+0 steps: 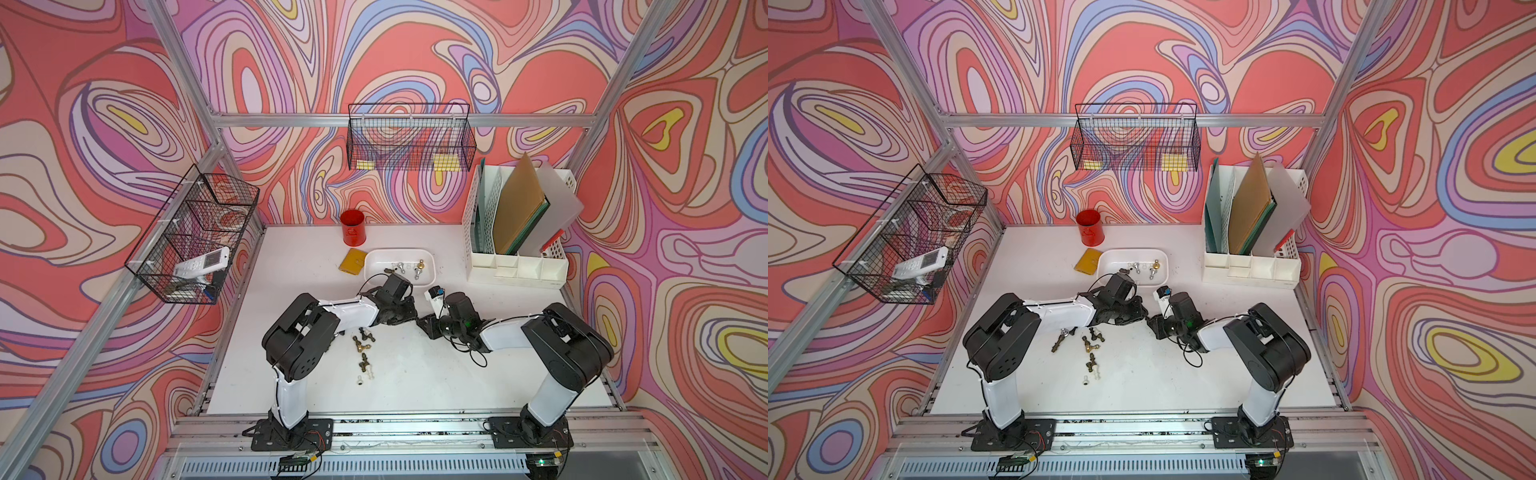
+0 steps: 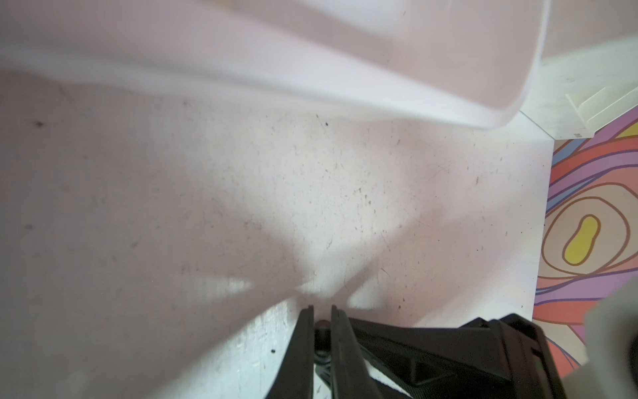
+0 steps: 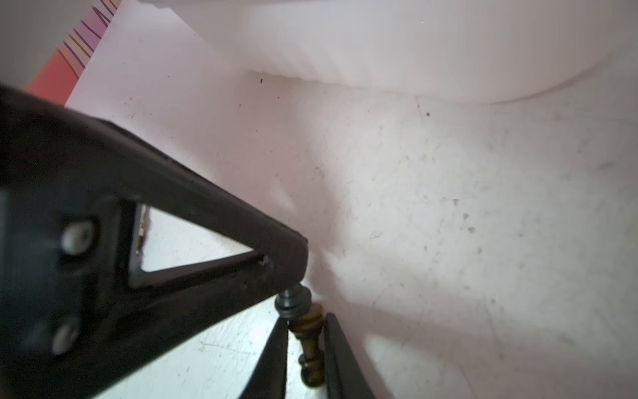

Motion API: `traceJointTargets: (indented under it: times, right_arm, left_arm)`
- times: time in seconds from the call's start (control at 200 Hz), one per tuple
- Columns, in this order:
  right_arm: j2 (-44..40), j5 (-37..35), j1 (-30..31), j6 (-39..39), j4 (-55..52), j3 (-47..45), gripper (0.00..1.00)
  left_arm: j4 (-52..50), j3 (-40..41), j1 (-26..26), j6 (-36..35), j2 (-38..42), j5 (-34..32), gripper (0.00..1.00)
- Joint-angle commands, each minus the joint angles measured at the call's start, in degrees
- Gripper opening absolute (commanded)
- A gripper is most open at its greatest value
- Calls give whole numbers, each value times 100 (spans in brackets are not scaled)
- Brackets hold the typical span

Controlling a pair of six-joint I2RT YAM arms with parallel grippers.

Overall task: Put the chess pieces into the storage box
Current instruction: Pick up the chess piece at the center of the board, then place the chess piece in the storage box.

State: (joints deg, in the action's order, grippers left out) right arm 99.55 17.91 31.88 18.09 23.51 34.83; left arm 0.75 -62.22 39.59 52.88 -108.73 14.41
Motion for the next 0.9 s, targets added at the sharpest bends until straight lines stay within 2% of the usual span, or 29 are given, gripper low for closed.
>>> traceJointTargets:
  times: [0.0, 0.095, 0.265, 0.491, 0.701, 0.741, 0.891]
  right_arm:
    - [135, -139, 47, -93, -303, 81, 19]
    - [128, -176, 47, -88, -302, 77, 16]
    - [84, -253, 49, -8, -320, 75, 18]
    - [-8, -263, 51, 244, -347, 155, 25]
    - [-204, -236, 56, 257, -538, 286, 30]
    - [-257, -257, 56, 257, -571, 298, 30]
    - [-455, -295, 88, 257, -727, 356, 30]
  left_arm:
    - [-153, -58, -73, -102, 310, -120, 3]
    - [-183, -54, -108, -129, 387, -118, 3]
    - [-270, -46, -153, -281, 755, -309, 3]
    - [-1276, -1141, -254, -1602, 847, -1265, 3]
    - [-1271, -2266, -493, -2983, 200, -2422, 8]
    - [-1262, -2436, -526, -3051, -19, -2665, 9]
    - [-1306, -3052, -735, -3043, -800, -2847, 6]
